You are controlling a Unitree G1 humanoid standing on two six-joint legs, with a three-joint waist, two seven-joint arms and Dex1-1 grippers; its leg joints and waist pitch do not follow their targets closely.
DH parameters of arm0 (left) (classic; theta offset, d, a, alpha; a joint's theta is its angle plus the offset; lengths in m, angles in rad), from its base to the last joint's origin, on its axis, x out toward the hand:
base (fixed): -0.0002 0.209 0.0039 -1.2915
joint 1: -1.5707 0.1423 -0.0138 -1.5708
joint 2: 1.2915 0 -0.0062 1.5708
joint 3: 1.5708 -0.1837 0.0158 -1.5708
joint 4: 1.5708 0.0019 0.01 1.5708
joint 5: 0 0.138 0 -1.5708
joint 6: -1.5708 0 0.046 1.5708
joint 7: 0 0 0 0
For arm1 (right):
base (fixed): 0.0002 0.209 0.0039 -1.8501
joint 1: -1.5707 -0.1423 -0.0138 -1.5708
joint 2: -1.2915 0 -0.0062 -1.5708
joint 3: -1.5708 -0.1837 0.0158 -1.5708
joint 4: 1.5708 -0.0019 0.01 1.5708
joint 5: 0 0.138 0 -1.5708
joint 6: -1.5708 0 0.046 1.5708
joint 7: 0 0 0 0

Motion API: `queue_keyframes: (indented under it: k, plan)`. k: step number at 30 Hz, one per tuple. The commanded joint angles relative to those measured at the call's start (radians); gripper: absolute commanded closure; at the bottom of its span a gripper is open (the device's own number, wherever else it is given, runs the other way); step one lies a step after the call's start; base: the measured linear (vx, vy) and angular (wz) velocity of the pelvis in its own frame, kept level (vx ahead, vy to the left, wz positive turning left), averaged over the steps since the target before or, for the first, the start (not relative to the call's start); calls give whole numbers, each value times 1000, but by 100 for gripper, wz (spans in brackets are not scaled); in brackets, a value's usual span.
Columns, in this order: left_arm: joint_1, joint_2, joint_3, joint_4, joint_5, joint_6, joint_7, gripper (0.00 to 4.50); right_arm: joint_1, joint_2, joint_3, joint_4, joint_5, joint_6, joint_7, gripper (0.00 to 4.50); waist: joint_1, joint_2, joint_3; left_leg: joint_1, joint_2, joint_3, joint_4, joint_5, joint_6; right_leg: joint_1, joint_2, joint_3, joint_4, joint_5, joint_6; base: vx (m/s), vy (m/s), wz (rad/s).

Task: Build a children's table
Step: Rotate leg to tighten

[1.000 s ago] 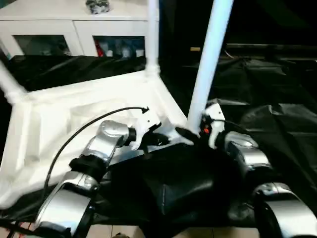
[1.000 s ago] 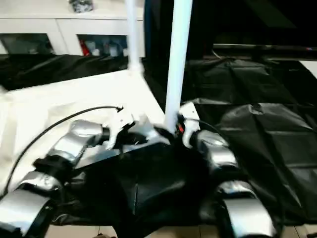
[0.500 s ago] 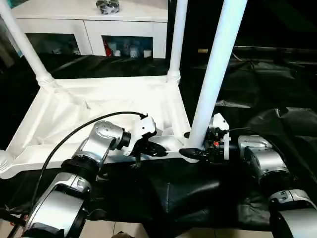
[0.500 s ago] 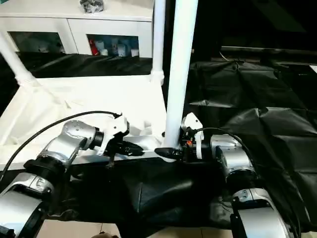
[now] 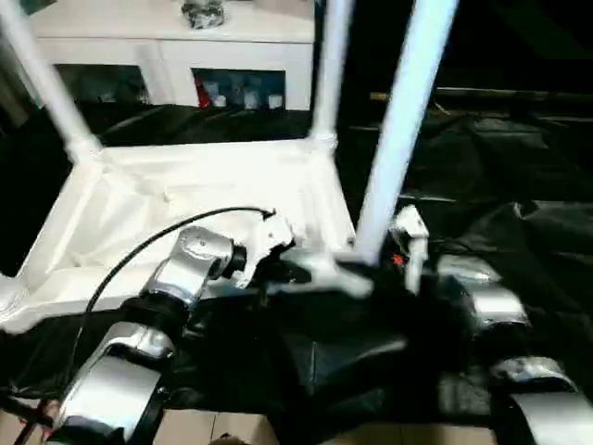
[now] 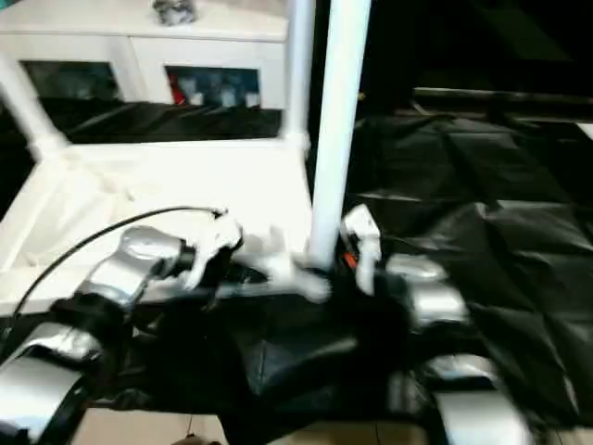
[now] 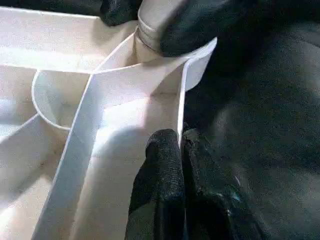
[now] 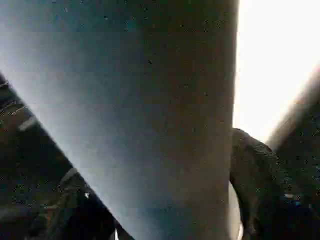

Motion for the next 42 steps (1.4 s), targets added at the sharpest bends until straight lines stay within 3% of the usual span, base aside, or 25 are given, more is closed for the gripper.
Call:
queue_keyframes:
  k: [1, 4, 8, 10, 17, 22, 23, 25, 26, 27, 29, 34, 37, 42]
  plan:
    - [-40, -75, 7, 12, -9, 22, 135, 450, 6, 89, 47, 65, -6, 27, -70, 184, -8, -5, -43, 22, 33, -25, -77, -348, -15, 28, -54, 38, -104, -422, -179, 0, 0, 0]
    - [-54, -114, 18, 28, -4, 31, 219, 450, -6, 135, 33, 101, -15, 8, -196, 185, -12, -6, -45, 18, 32, -25, -78, -342, -9, 28, -52, 38, -106, -400, -169, 0, 0, 0]
    - [-58, -130, 14, 34, -3, 27, 233, 450, -12, 166, 33, 117, -40, -14, -259, 185, -17, -5, -46, 14, 32, -23, -78, -333, 6, 29, -49, 39, -102, -343, -182, 0, 0, 0]
    - [-59, -134, 13, 37, -3, 22, 230, 450, -17, 177, 25, 126, -34, -21, -252, 116, -22, -5, -46, 11, 30, -22, -77, -329, 16, 31, -49, 38, -101, -327, -189, 0, 0, 0]
    - [-45, -112, -6, 26, -2, -6, 159, 450, -22, 143, 38, 115, -34, -53, -204, 72, -23, -6, -48, 9, 33, -21, -76, -307, 31, 33, -49, 39, -96, -287, -202, 0, 0, 0]
    - [-41, -97, -10, 25, -3, -14, 137, 450, -14, 83, 44, 86, -35, -74, -144, 72, -22, -7, -51, 7, 32, -18, -71, -273, 45, 38, -47, 39, -89, -216, -223, 0, 0, 0]
    - [-41, -79, -13, 29, -1, -27, 117, 450, 14, -3, 50, 25, -22, -78, -26, 72, -21, -8, -52, 5, 32, -17, -69, -260, 53, 41, -46, 38, -86, -191, -231, 0, 0, 0]
    - [-41, -71, -14, 31, -1, -32, 106, 450, 36, -53, 50, -14, -10, -73, 44, 72, -9, -5, -57, 8, 34, -11, -59, -214, 84, 43, -41, 37, -76, -83, -255, 0, 0, 0]
    - [-40, -62, -15, 31, -3, -37, 87, 450, 64, -109, 50, -57, 2, -64, 122, 72, -8, -7, -58, 0, 33, -12, -58, -191, 95, 51, -40, 35, -72, -53, -257, 0, 0, 0]
    - [-39, -57, -16, 31, -5, -39, 76, 450, 81, -143, 50, -82, 10, -57, 168, 72, 6, -8, -62, 9, 36, -9, -50, -162, 118, 46, -40, 36, -66, 9, -268, 0, 0, 0]
    - [-37, -53, -17, 28, -6, -41, 62, 450, 96, -173, 47, -101, 15, -52, 202, 72, 10, -14, -65, -2, 31, -10, -44, -93, 154, 53, -41, 31, -56, 102, -289, 0, 0, 0]
    - [-29, -39, -19, 21, -8, -48, 34, 450, 153, -257, 25, -194, 65, -2, 303, 72, 14, -15, -62, -4, 35, -11, -43, -121, 170, 52, -44, 28, -62, 31, -286, 0, 0, 0]
    - [-22, -29, -26, 12, -18, -73, -4, 450, 195, -301, 19, -260, 95, 27, 339, 72, 14, -16, -59, -1, 37, -13, -46, -159, 145, 49, -45, 29, -71, -59, -271, 0, 0, 0]
    - [-14, -23, -30, -1, -29, -80, -31, 450, 223, -327, 8, -303, 122, 78, 362, 72, 12, -14, -58, -2, 36, -13, -47, -168, 126, 48, -43, 30, -71, -82, -266, 0, 0, 0]
